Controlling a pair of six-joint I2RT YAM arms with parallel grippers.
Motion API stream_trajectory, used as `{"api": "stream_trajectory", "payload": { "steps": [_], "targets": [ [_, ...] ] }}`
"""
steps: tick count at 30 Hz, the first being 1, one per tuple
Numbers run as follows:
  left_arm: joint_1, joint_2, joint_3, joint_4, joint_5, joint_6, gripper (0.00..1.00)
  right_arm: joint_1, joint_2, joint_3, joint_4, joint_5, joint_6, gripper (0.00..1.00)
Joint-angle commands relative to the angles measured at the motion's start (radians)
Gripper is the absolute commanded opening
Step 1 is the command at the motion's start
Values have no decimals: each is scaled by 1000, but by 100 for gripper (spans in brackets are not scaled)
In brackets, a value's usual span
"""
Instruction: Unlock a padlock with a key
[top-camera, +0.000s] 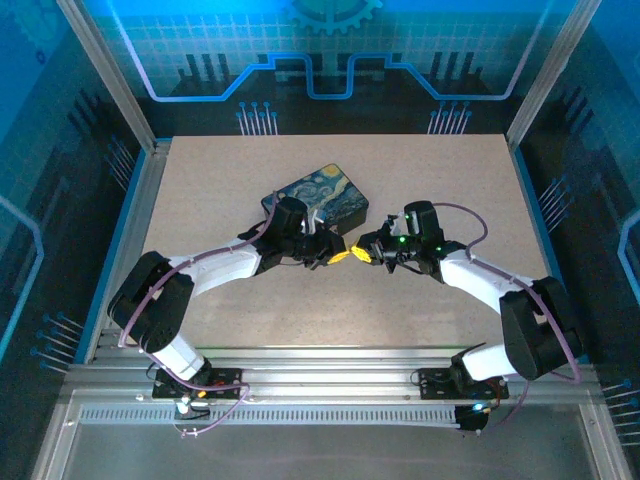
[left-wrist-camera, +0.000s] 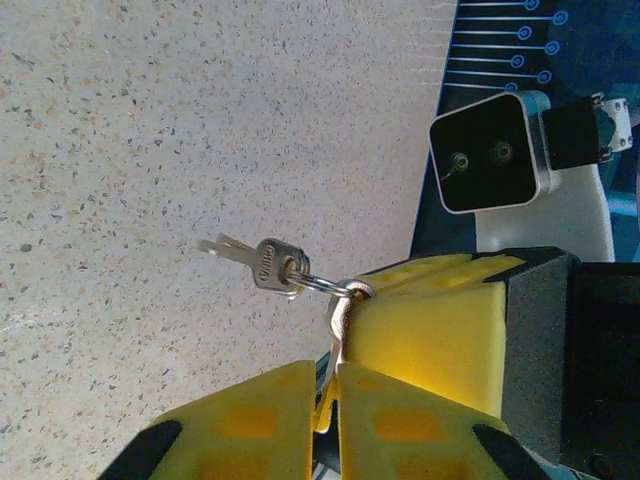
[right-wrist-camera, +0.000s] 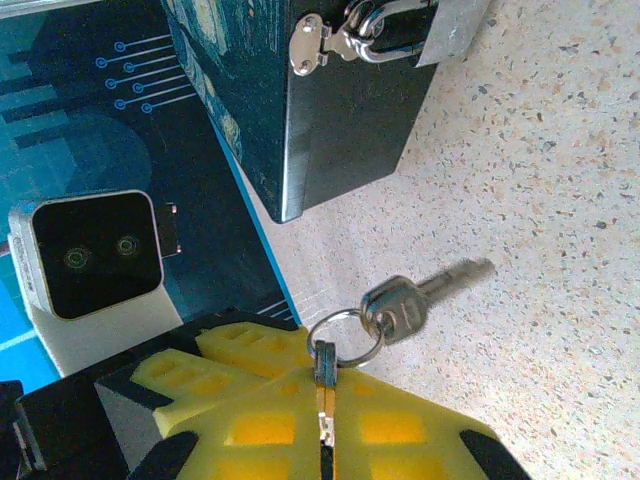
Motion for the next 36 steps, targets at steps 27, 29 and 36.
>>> {"api": "stream_trajectory", "payload": {
  "steps": [27,29,36],
  "targets": [
    [33,5,84,-233,89,319,0,-115,-15,66,-347,-29,-456,43],
    [43,13,98,-254,135,375,0,-130,-5,93,-376,-81,-584,43],
    [49,53,149,-325,259,553,0,-193,47,125,-343,-356,-846,41]
  ]
}}
